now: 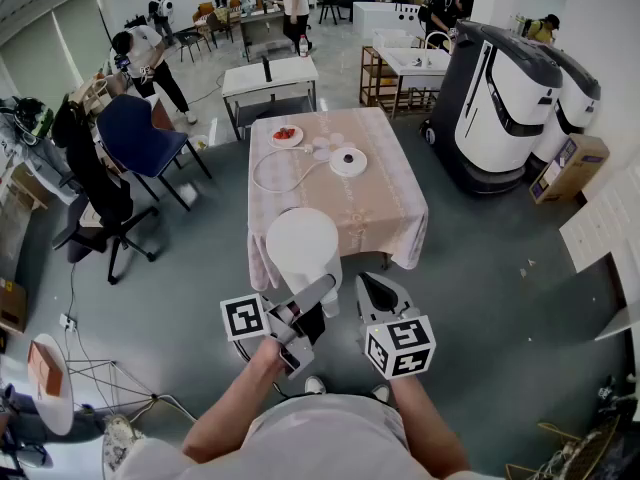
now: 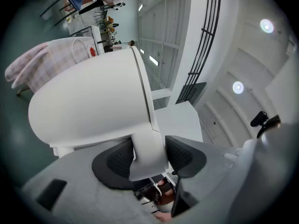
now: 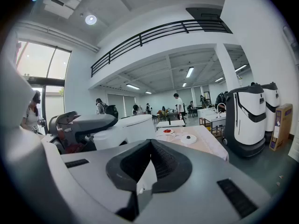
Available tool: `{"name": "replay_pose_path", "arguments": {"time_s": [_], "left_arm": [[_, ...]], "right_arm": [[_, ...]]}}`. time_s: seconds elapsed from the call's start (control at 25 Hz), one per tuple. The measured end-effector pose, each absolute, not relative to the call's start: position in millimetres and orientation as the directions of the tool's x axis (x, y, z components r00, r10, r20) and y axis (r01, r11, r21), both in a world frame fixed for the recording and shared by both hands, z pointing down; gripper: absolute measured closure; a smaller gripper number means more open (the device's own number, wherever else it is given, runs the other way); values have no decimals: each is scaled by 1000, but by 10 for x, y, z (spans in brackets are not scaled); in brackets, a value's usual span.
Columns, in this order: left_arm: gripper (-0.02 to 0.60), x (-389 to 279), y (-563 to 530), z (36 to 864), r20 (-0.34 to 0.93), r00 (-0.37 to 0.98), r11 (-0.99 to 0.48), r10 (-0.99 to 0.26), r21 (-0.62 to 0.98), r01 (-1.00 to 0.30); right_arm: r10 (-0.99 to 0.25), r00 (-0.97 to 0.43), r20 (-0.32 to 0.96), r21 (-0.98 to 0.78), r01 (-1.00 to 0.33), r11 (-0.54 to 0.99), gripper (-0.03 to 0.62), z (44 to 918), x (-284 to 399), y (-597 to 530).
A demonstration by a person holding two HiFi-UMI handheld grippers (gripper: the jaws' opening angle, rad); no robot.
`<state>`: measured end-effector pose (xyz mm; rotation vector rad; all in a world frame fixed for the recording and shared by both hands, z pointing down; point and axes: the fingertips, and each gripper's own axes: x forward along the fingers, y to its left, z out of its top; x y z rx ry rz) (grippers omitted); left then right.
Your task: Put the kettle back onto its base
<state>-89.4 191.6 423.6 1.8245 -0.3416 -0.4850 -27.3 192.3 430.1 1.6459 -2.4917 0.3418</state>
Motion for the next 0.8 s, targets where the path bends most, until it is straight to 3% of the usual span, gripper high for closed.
{"name": "replay_pose_path", "arguments": {"time_s": [0.8], "left_arm": [[360,-1202,1823,4347,-174,892,-271,-418,961,61]], "right_arm": [[-898,-345,273,-97,-939,331,589,4402,-578,1893]]}}
